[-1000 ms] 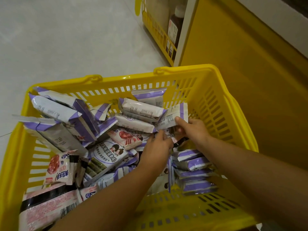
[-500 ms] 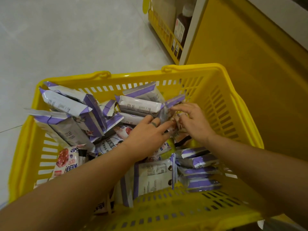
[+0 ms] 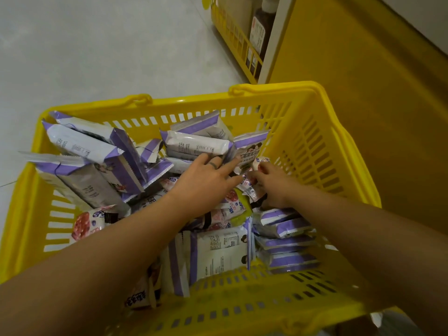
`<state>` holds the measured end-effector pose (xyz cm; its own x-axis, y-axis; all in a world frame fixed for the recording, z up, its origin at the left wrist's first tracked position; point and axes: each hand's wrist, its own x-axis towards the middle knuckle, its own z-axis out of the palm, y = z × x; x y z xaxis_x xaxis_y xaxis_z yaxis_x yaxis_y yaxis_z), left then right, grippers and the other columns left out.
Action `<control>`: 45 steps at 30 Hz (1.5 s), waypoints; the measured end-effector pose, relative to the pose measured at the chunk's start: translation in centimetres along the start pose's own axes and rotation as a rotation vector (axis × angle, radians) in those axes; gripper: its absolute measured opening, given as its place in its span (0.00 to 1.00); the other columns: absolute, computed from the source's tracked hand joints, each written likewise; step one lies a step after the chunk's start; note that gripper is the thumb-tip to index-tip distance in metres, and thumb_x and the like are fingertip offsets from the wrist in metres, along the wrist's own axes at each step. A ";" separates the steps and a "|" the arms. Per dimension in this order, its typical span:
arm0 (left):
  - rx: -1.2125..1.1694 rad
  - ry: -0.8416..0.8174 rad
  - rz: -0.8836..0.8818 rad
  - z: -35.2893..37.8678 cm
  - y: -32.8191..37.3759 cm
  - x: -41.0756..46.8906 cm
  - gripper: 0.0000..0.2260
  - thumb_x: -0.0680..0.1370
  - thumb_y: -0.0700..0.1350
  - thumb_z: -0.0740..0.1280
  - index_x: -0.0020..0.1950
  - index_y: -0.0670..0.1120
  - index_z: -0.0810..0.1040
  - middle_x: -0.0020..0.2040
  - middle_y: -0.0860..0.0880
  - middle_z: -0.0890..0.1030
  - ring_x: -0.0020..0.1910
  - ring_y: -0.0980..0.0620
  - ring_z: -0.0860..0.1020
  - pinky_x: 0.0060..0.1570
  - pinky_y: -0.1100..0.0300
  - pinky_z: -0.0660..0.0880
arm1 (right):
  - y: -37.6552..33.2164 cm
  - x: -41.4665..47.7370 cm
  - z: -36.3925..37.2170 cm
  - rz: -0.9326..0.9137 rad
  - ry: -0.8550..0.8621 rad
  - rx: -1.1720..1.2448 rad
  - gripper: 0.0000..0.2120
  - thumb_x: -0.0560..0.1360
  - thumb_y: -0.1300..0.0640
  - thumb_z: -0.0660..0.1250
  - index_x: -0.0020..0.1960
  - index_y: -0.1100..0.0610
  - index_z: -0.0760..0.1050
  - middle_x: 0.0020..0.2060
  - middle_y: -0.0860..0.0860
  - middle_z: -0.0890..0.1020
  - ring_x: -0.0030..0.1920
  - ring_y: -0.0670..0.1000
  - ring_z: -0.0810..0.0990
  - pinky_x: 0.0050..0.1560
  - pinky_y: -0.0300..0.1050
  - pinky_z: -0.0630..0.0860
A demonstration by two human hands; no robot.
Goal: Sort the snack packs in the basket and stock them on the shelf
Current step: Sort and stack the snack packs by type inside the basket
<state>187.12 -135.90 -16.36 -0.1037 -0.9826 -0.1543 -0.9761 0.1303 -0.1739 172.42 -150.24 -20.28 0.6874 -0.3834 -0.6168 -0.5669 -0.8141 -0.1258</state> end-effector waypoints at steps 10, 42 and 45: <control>-0.064 0.026 -0.011 0.4 -0.2 -0.2 0.22 0.79 0.51 0.65 0.73 0.56 0.66 0.76 0.46 0.64 0.64 0.41 0.73 0.58 0.49 0.66 | -0.2 2.7 1.2 0.057 0.068 -0.245 0.51 0.64 0.41 0.76 0.76 0.48 0.48 0.73 0.61 0.52 0.70 0.63 0.56 0.66 0.54 0.66; -0.325 0.227 -0.079 -12.0 -3.8 -11.6 0.20 0.71 0.37 0.72 0.63 0.47 0.78 0.66 0.43 0.76 0.57 0.38 0.79 0.47 0.44 0.78 | -5.4 -9.2 -5.4 -0.082 0.485 0.507 0.17 0.63 0.49 0.76 0.40 0.49 0.69 0.40 0.46 0.70 0.44 0.50 0.70 0.33 0.38 0.61; -0.501 0.277 -0.259 -12.4 -4.9 -15.5 0.18 0.77 0.38 0.65 0.66 0.49 0.76 0.66 0.48 0.76 0.61 0.44 0.76 0.53 0.50 0.74 | -9.1 -11.1 -6.3 -0.174 0.396 0.591 0.18 0.63 0.48 0.78 0.42 0.50 0.70 0.41 0.49 0.74 0.40 0.48 0.74 0.33 0.39 0.64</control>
<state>191.19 -122.97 -1.01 0.1683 -0.9805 0.1015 -0.9403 -0.1287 0.3152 172.81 -141.37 -7.36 0.8392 -0.4896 -0.2366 -0.5076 -0.5493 -0.6638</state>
